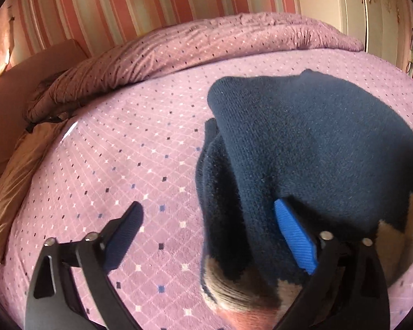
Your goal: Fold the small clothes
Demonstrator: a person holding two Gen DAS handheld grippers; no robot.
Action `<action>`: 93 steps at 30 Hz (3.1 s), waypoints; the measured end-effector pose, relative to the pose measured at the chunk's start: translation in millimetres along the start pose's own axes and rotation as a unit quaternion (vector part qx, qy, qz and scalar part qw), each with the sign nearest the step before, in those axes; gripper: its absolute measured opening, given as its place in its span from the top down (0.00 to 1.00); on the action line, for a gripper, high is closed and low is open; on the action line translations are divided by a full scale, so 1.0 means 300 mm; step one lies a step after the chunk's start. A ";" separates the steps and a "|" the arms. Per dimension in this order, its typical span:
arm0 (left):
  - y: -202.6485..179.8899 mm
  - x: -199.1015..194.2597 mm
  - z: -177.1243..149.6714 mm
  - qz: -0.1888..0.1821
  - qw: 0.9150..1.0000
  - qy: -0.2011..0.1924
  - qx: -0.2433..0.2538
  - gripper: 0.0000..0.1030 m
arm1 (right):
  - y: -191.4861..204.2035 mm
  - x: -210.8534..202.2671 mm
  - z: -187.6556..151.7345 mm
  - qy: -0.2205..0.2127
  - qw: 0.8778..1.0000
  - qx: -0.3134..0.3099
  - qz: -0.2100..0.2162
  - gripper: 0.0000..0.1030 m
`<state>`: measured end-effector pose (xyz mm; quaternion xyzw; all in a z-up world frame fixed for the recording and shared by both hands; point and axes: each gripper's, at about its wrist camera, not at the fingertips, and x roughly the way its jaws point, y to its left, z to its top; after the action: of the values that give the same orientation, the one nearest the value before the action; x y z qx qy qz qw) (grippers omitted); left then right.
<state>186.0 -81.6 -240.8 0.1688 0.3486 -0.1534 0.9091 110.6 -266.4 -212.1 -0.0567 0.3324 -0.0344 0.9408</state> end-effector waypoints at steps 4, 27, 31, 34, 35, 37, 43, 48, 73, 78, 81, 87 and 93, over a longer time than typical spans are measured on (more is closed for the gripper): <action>0.030 0.009 -0.014 -0.017 1.000 -0.009 -0.018 0.01 | 0.030 0.007 -0.048 -0.001 1.000 0.014 -0.022 0.03; 0.017 -0.038 0.059 -0.014 0.999 0.030 -0.042 0.02 | 0.023 0.017 -0.119 0.000 0.999 0.040 -0.006 0.03; 0.022 -0.112 0.075 -0.013 0.998 0.030 -0.048 0.02 | 0.017 -0.065 -0.078 -0.017 0.998 0.062 0.008 0.03; 0.053 -0.158 0.076 -0.012 0.996 0.046 -0.072 0.02 | 0.013 -0.096 -0.061 -0.007 0.997 0.079 0.010 0.03; 0.072 -0.178 0.071 -0.012 0.995 0.050 -0.082 0.02 | 0.013 -0.103 -0.061 -0.003 0.996 0.084 0.008 0.03; 0.097 -0.218 0.055 -0.007 0.994 0.047 -0.094 0.02 | 0.014 -0.126 -0.069 0.006 0.995 0.097 0.008 0.03; 0.141 -0.375 -0.012 -0.007 0.994 0.038 -0.099 0.02 | 0.045 -0.214 -0.092 0.018 0.994 0.105 0.012 0.03; 0.141 -0.451 -0.066 -0.015 0.991 0.061 -0.115 0.02 | 0.076 -0.289 -0.109 0.024 0.994 0.106 -0.013 0.03; 0.018 -0.730 -0.040 -0.030 0.991 0.092 -0.097 0.02 | 0.115 -0.573 -0.128 0.015 0.993 0.110 -0.036 0.03; 0.051 -0.767 -0.017 -0.039 0.988 0.080 -0.124 0.02 | 0.098 -0.590 -0.117 0.023 0.991 0.124 -0.038 0.03; 0.069 -0.776 -0.005 -0.033 0.989 0.070 -0.128 0.02 | 0.080 -0.601 -0.101 0.027 0.989 0.138 -0.032 0.03; 0.079 -0.790 0.014 -0.010 0.992 0.053 -0.114 0.02 | 0.072 -0.625 -0.068 0.027 0.989 0.144 -0.037 0.03; 0.092 -0.828 0.026 -0.004 0.993 0.044 -0.111 0.02 | 0.075 -0.661 -0.050 0.020 0.988 0.145 -0.043 0.03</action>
<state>25.2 -20.1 -59.5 0.0718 0.4036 -0.1096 0.9055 -52.2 -225.1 -103.4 0.0672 0.3400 -0.1235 0.9299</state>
